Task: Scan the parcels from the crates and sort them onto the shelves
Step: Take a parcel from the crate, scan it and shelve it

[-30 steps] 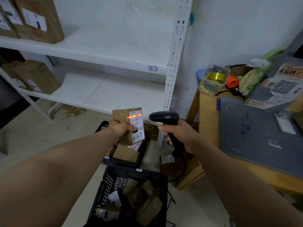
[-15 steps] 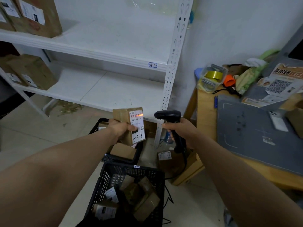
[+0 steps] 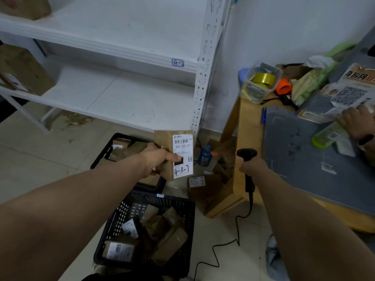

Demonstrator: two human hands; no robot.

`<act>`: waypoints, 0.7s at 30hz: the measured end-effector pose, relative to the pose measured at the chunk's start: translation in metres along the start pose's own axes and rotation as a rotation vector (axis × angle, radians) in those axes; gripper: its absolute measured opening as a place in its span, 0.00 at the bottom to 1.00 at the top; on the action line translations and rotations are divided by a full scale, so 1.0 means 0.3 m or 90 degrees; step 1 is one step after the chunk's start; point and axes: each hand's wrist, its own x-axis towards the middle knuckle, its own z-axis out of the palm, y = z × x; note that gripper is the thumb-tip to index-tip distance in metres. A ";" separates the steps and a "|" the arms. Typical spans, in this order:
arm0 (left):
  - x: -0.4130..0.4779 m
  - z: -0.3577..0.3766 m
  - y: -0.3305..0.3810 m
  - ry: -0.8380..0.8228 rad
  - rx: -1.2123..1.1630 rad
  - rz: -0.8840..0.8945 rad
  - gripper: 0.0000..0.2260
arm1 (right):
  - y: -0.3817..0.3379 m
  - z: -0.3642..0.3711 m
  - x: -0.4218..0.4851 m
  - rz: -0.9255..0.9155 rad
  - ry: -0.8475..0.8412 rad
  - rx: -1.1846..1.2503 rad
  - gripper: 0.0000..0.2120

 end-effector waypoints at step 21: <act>0.067 0.106 -0.007 -0.042 0.062 -0.013 0.20 | 0.077 0.043 0.117 0.014 0.143 0.037 0.31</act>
